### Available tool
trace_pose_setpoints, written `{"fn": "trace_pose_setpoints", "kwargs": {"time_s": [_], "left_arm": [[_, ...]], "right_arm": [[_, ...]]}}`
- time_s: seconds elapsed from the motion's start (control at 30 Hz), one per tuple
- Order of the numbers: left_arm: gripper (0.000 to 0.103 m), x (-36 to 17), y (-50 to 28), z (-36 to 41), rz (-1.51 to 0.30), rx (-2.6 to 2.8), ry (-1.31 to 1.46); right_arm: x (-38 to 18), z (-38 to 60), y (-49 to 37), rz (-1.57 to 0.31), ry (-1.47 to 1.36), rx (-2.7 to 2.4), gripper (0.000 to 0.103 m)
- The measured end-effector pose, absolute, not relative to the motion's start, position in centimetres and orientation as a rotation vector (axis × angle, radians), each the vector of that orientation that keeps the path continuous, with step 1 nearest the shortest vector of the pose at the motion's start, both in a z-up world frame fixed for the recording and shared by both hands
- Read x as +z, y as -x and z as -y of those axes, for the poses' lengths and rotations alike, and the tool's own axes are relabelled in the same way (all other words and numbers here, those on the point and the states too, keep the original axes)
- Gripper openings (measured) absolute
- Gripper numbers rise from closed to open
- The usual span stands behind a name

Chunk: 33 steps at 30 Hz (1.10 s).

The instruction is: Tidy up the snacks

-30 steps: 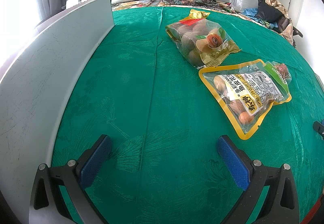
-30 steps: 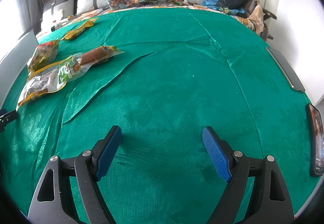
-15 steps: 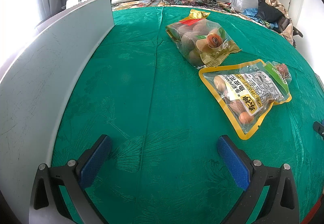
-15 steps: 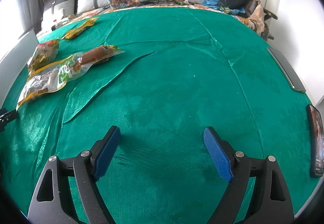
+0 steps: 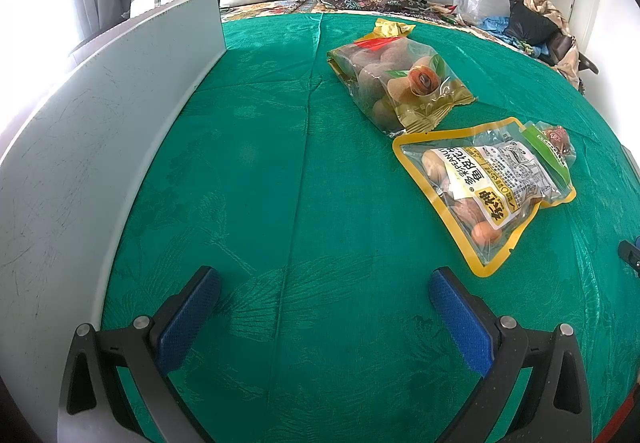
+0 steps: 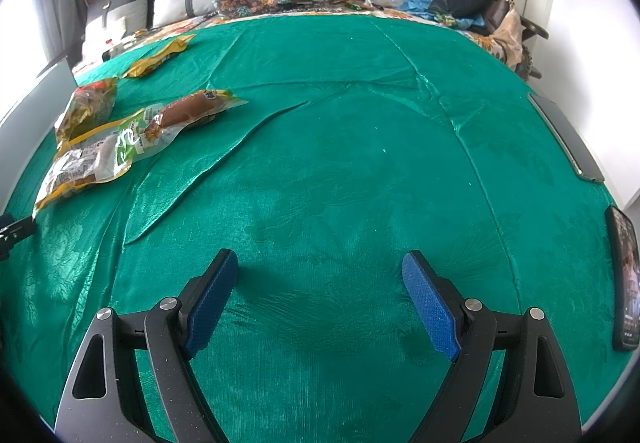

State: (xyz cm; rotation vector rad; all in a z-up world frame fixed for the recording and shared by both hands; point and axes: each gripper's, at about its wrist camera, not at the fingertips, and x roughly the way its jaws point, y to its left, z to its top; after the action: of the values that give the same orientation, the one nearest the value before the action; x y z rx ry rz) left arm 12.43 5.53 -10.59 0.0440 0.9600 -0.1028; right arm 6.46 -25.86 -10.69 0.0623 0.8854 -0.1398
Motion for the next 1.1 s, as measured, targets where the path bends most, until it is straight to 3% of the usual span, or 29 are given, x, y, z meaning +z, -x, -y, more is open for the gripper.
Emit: {"fn": "trace_pose_setpoints", "kwargs": {"time_s": [0.23,0.33,0.43,0.6,0.77,0.93,0.97,1.0,1.1], "left_arm": [[0.103,-10.6,-12.4,-5.5,-0.962,-0.106,-0.045],[0.101,-9.9,-13.4,-5.4,-1.052,-0.175,-0.020],[0.100,-6.2,-15.2,-5.2,-1.028,-0.318,0.108],[0.101,-1.2,-21.9,-1.5,-1.002,-0.390,0.057],[0.101,-3.8,-28.8,1.2,-1.106,-0.255,-0.036],[0.100,-9.1,-31.3,0.1,-1.262,-0.157,0.096],[0.093,-9.7,-31.3,-0.4,-1.274,-0.140,0.116],[0.080,-9.7,-31.0,-0.7,-1.249,-0.132,0.132],[0.067,-8.9,-29.9,-1.1,-1.198,-0.138,0.130]], "right_arm": [[-10.7,25.9,-6.5,-0.885,-0.062,-0.140,0.087],[-10.7,25.9,-6.5,-0.886,-0.063,-0.139,0.087],[-10.7,25.9,-6.5,-0.885,-0.062,-0.139,0.087],[-10.7,25.7,-6.5,-0.886,-0.062,-0.138,0.087],[-10.7,25.6,-6.5,-0.886,-0.062,-0.137,0.087],[-10.7,25.5,-6.5,-0.886,-0.062,-0.138,0.087],[-10.7,25.6,-6.5,-0.886,-0.063,-0.138,0.087],[-10.7,25.6,-6.5,-0.886,-0.063,-0.138,0.087],[-10.7,25.6,-6.5,-0.885,-0.063,-0.137,0.087]]}}
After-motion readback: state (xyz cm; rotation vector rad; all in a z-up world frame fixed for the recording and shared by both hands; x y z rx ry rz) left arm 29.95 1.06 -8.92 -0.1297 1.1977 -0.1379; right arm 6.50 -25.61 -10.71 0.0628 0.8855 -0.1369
